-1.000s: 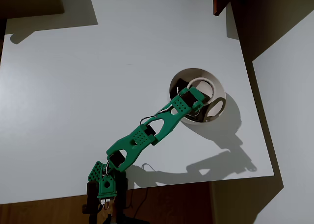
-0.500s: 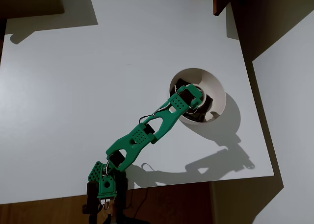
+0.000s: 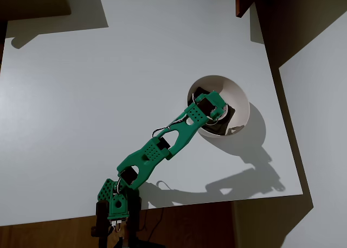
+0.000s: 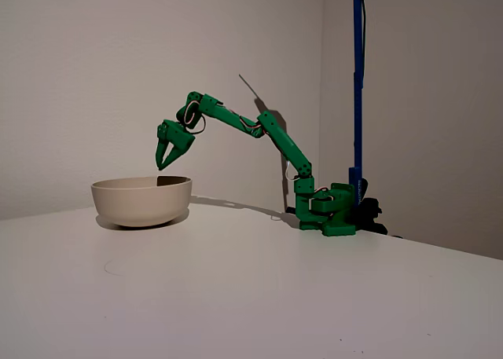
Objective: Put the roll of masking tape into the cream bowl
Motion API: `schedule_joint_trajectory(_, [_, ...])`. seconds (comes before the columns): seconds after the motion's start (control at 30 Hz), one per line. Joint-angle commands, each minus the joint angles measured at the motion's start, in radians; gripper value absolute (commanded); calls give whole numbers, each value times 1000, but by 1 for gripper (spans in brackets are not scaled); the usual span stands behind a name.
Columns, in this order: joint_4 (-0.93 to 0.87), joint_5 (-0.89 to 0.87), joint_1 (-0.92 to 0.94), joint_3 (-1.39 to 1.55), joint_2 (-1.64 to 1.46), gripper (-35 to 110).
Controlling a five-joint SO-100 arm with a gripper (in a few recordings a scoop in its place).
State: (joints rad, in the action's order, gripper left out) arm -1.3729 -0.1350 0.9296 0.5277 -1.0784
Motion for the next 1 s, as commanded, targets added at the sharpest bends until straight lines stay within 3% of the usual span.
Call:
schedule_joint_trajectory(0.0, [-40,-31,-49,-32,-273,-8])
schedule_joint_trajectory(0.57, [-489,-23,-594,-5,-769,-8])
schedule_joint_trajectory(0.77, [-468,-8,-765,267,-991,-8])
schedule_joint_trajectory(0.97, [-305,26,-914,742,-1321,-8])
